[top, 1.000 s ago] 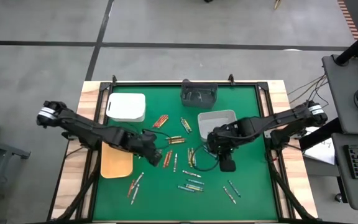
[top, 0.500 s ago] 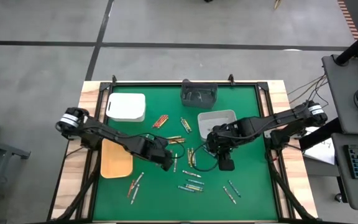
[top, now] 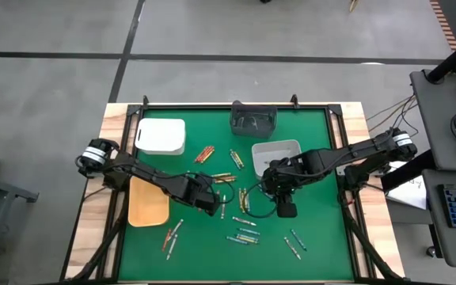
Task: Sort crayons
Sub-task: Put the orange crayon into the orange bin, then put the white crayon into the black bin
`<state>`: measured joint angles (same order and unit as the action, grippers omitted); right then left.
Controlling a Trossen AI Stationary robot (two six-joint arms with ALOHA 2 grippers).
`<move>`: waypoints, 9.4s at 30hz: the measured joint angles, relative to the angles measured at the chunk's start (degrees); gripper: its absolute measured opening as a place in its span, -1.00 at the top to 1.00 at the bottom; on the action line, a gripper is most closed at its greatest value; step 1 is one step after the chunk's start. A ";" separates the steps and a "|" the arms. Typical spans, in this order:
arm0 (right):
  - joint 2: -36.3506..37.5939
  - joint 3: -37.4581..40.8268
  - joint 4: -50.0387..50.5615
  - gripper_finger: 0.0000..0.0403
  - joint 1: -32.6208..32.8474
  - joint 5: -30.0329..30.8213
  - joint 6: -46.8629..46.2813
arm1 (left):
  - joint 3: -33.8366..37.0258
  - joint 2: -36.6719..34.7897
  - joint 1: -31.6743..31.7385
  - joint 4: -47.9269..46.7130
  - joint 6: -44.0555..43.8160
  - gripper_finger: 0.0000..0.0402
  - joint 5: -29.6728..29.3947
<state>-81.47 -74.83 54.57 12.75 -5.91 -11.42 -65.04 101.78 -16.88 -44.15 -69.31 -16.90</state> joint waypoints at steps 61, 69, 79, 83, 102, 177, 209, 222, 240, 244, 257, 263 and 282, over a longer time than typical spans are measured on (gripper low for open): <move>-0.04 0.16 -7.98 0.41 0.13 3.13 3.82 | 4.22 -1.51 -0.96 7.92 0.79 0.99 -2.90; -0.04 0.22 -9.93 0.41 0.13 3.13 5.02 | 4.11 -16.10 -1.92 1.05 1.77 1.00 -3.39; -0.04 0.22 -14.56 0.41 0.11 4.51 6.07 | 4.11 -28.59 -10.61 -23.95 -16.80 1.00 -3.61; -0.04 0.33 -15.92 0.41 0.12 4.60 6.08 | 4.59 -29.44 -15.62 -35.00 -30.63 1.00 -2.04; -0.07 0.61 -18.86 0.41 0.11 4.61 6.95 | 23.85 -27.98 -18.95 -27.22 -49.95 1.00 -0.03; -0.07 0.50 -4.10 0.41 8.13 7.26 -12.60 | 2.85 -16.72 4.25 -10.90 19.93 0.74 -3.05; -0.04 0.46 -6.55 0.41 6.86 12.14 -15.08 | 3.91 -16.68 -2.49 16.22 14.44 0.74 -4.80; -0.09 0.46 -5.88 0.41 13.30 9.16 -26.57 | 4.00 -9.05 -9.20 26.25 8.20 0.74 -8.06; -0.17 0.46 -6.04 0.41 16.63 15.03 -32.22 | -3.84 4.05 -8.35 18.43 6.22 0.73 -9.31; -0.17 0.46 -6.04 0.41 16.63 15.36 -32.20 | -5.62 5.99 -8.09 16.30 5.57 0.64 -9.15; -0.20 0.46 -6.00 0.41 16.63 15.58 -32.09 | -7.49 11.26 -6.57 16.22 4.37 0.24 -9.74; -0.20 0.46 -5.98 0.41 16.63 16.53 -32.09 | -7.76 12.50 -6.51 16.14 3.97 0.25 -10.13; -0.20 0.46 -6.03 0.41 16.61 17.93 -32.07 | -5.97 12.57 -6.51 16.31 3.23 0.43 -11.16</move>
<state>-81.67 -74.37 48.54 29.36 12.02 -43.48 -71.00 114.34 -23.40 -27.83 -66.08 -28.05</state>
